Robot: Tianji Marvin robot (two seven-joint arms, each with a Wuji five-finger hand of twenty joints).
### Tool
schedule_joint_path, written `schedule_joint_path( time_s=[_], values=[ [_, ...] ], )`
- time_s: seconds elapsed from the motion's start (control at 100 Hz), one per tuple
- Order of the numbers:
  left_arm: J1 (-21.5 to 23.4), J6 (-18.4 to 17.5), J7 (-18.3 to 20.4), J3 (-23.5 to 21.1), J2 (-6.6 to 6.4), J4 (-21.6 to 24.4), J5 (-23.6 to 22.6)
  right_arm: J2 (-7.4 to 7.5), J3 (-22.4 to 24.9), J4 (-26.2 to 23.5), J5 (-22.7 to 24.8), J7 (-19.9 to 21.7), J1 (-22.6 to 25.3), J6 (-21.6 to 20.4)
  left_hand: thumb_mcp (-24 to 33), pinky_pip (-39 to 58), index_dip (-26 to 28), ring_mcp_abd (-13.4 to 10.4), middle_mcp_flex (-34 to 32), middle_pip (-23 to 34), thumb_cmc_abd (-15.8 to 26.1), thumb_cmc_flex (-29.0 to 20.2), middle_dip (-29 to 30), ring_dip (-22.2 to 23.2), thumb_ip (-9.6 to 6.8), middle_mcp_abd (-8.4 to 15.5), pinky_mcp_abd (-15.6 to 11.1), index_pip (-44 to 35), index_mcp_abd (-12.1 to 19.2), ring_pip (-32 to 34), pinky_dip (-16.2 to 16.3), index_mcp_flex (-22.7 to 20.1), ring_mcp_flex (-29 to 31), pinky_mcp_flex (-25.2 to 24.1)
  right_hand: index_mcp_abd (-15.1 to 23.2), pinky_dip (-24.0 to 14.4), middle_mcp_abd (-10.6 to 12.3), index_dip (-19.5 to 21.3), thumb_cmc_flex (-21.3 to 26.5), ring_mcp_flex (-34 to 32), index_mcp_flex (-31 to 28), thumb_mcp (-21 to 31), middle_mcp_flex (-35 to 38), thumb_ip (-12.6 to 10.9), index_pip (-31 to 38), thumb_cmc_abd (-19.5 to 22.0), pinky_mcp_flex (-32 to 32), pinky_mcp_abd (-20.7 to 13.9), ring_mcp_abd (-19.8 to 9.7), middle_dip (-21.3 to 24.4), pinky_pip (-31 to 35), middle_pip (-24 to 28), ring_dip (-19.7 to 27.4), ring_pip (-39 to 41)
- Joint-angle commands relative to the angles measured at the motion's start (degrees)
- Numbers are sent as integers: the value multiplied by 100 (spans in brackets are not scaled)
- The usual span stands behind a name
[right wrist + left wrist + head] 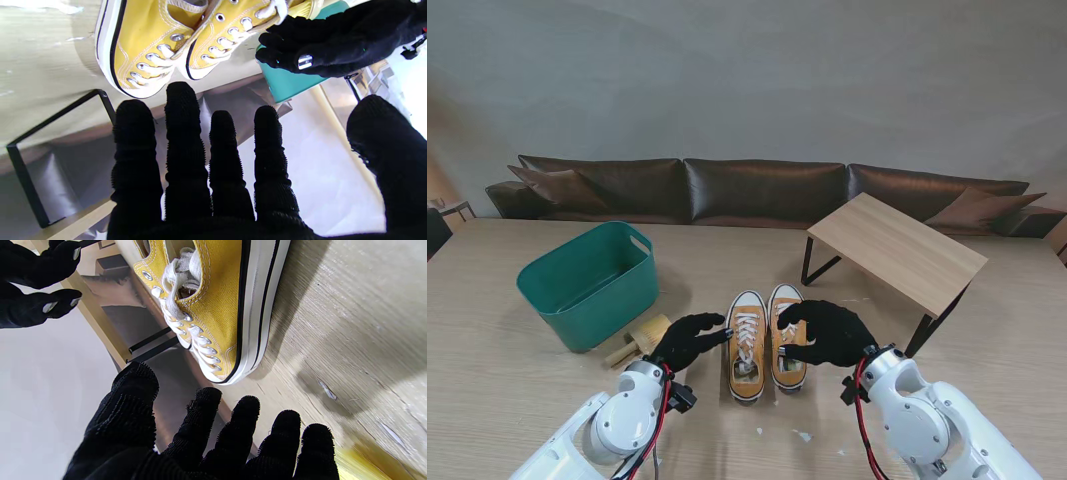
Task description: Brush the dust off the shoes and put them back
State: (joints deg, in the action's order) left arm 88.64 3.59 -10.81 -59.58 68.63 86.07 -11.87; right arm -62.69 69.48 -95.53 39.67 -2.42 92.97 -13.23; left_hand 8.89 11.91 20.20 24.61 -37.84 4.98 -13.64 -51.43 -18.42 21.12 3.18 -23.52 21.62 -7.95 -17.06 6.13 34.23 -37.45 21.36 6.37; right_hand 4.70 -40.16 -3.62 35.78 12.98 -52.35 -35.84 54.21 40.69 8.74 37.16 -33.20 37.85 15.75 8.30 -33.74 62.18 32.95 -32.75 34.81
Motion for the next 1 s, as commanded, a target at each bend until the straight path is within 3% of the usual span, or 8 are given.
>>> schedule_joint_path(
  time_s=[0.0,0.21,0.3,0.49,0.63,0.86,0.99],
  values=[
    [-4,-13,106,6,36,-4,18,4,51,-160,49,15,68,112,-176,-47,1,110,-5,14,250,-112,-6,13,-183,-23,-22,19,-9,-65,70,-1,20,-49,135,276,-66,-114,22,318,236,-180,-194,-204,-229,231,-1457,209,117,206,-378,-268,260,-531],
    [-20,1,164,13,20,-2,2,-46,176,-265,-192,-18,206,522,-172,-52,-2,109,5,12,235,-120,-6,11,-182,-17,-34,25,5,-67,68,22,10,-62,161,508,-46,-202,5,534,175,-378,-111,-291,-549,438,-1753,280,216,419,-987,-649,645,-1377],
    [-19,17,193,9,10,8,-17,-96,153,-160,-287,-226,218,586,-168,-57,-4,112,1,14,216,-125,-7,10,-181,-12,-31,29,12,-69,66,33,6,-70,135,518,-117,-193,55,492,67,-349,-40,-306,-547,412,-1766,317,254,418,-1030,-656,648,-1407],
    [46,124,376,-77,-75,205,-227,-116,176,26,-458,-224,154,631,-149,-70,-6,91,60,-1,178,-142,-4,6,-180,-5,-58,36,15,-80,62,59,-33,-104,69,506,-191,-186,52,416,-32,-275,103,-312,-563,449,-1759,357,268,408,-1053,-658,615,-1386],
    [326,390,586,-296,-219,734,-810,-139,198,126,-537,-291,117,632,-141,-46,-4,70,89,2,128,-131,-10,16,-177,16,-55,34,17,-65,77,65,-26,-75,37,490,-227,-180,62,372,-88,-231,160,-311,-571,445,-1743,372,287,400,-1057,-671,586,-1362],
    [1118,1048,1173,-901,-504,1857,-2200,-162,169,194,-627,-360,85,601,-86,69,0,95,160,15,18,-82,-41,119,-170,-15,-27,28,3,75,179,73,94,29,20,468,-259,-176,64,350,-109,-177,172,-309,-587,450,-1742,387,306,390,-1055,-684,556,-1334],
    [1480,1332,1606,-1239,-624,2248,-2789,-162,158,200,-645,-356,95,579,96,271,7,153,190,70,-73,-11,-198,401,-157,-60,26,19,-11,318,454,74,202,132,5,454,-270,-171,55,348,-109,-164,170,-307,-591,451,-1742,389,295,382,-1051,-685,543,-1322]
  ],
)
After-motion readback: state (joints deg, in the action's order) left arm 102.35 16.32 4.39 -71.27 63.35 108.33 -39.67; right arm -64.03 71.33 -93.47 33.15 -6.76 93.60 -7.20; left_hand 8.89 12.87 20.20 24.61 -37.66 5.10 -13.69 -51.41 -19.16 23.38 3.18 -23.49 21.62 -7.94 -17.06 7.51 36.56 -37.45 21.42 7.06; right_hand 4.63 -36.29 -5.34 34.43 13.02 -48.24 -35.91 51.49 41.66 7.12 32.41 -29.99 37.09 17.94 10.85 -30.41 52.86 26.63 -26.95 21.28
